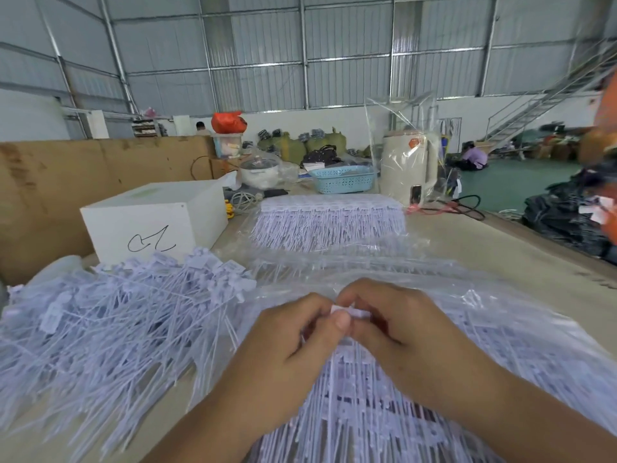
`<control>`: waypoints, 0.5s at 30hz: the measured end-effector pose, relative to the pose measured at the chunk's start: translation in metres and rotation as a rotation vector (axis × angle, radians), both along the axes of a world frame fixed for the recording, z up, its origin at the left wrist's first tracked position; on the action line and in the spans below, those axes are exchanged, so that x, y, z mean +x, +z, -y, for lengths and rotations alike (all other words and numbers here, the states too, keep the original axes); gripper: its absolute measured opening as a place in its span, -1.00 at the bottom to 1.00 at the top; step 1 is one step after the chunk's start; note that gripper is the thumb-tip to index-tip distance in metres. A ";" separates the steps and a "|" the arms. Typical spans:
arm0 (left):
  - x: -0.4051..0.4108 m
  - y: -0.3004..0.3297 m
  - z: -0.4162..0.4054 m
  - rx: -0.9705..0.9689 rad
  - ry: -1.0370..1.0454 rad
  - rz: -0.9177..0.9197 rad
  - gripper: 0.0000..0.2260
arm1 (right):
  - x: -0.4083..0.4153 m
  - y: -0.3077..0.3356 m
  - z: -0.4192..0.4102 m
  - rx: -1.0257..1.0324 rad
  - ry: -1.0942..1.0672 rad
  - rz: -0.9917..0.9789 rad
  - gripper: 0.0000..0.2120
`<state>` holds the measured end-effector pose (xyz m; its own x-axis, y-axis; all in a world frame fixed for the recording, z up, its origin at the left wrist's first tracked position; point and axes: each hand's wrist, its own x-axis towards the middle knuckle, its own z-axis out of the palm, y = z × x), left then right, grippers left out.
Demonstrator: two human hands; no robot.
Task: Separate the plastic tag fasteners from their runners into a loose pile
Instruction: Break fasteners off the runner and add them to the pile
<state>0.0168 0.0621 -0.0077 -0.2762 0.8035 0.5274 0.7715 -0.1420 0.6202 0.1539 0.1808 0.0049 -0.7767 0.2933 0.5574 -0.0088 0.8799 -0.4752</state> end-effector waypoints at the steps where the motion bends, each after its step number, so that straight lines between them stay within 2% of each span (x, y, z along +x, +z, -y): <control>1: 0.002 0.001 0.000 -0.011 -0.008 0.048 -0.76 | 0.000 0.000 0.000 -0.004 0.001 -0.014 -0.93; 5: 0.000 0.002 0.000 -0.011 0.015 0.246 -0.78 | -0.001 -0.002 0.000 -0.005 -0.019 0.026 -0.93; 7: -0.001 0.007 -0.001 0.038 0.042 0.449 -0.82 | -0.002 -0.005 -0.004 -0.009 -0.092 0.074 -0.84; 10: -0.008 0.019 0.000 0.220 0.071 0.846 -0.85 | -0.001 -0.007 -0.011 0.030 -0.217 0.194 -0.67; 11: -0.012 0.023 0.002 0.258 0.106 0.881 -0.84 | -0.001 -0.007 -0.012 0.066 -0.241 0.248 -0.63; 12: -0.017 0.025 0.005 0.265 0.177 0.816 -0.80 | -0.001 -0.008 -0.013 0.111 -0.259 0.305 -0.59; 13: -0.023 0.024 0.008 0.248 0.276 0.649 -0.78 | -0.002 -0.009 -0.013 0.153 -0.264 0.357 -0.55; 15: -0.037 0.021 0.013 0.182 0.494 0.196 -0.79 | -0.004 -0.014 -0.013 0.200 -0.250 0.426 -0.51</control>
